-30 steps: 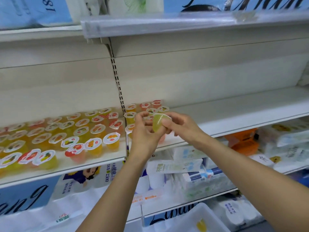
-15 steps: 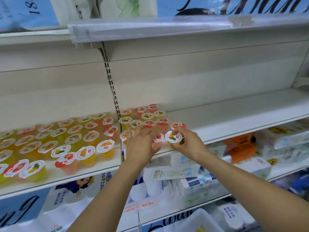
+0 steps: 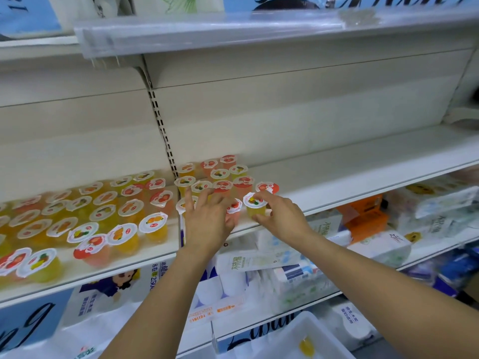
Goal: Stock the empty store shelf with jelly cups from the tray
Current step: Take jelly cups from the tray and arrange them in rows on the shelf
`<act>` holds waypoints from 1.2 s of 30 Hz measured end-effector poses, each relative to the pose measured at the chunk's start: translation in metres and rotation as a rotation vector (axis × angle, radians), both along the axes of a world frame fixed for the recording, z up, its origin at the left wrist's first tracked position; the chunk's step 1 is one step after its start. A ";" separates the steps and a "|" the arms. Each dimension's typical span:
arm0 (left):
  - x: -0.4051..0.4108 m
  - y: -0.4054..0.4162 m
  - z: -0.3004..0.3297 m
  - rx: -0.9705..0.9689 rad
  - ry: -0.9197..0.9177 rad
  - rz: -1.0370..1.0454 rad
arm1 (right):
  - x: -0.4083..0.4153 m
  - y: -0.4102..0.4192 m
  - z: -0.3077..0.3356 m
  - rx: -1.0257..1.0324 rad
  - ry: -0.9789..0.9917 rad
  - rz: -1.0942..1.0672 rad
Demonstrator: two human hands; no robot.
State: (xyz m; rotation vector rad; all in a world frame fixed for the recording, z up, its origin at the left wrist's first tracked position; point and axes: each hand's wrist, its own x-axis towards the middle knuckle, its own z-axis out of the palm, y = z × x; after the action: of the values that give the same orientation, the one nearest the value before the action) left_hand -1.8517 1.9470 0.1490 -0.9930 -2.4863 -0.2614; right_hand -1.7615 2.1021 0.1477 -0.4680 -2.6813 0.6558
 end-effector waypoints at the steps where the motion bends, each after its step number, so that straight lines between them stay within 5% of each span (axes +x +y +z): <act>1: 0.002 0.000 0.000 0.007 -0.017 0.002 | 0.006 0.000 0.002 0.045 -0.015 0.007; 6: 0.037 -0.003 -0.008 0.168 -0.097 -0.131 | 0.060 0.011 -0.007 0.267 0.083 0.010; 14: 0.122 0.019 -0.070 0.186 -0.313 -0.384 | 0.163 0.026 -0.066 0.224 0.077 -0.059; 28: 0.246 0.048 -0.287 -0.240 -0.997 -0.390 | 0.330 0.039 -0.276 -0.192 -0.690 -0.273; 36: 0.281 0.073 -0.410 -0.590 -1.079 -0.437 | 0.351 0.022 -0.400 -0.159 -0.967 -0.131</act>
State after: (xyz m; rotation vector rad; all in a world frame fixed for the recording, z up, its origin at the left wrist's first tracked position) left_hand -1.5705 2.0199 -0.2614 -2.0735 -3.3513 -0.2311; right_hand -1.4110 2.1245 -0.2524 -1.2608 -3.4249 0.7310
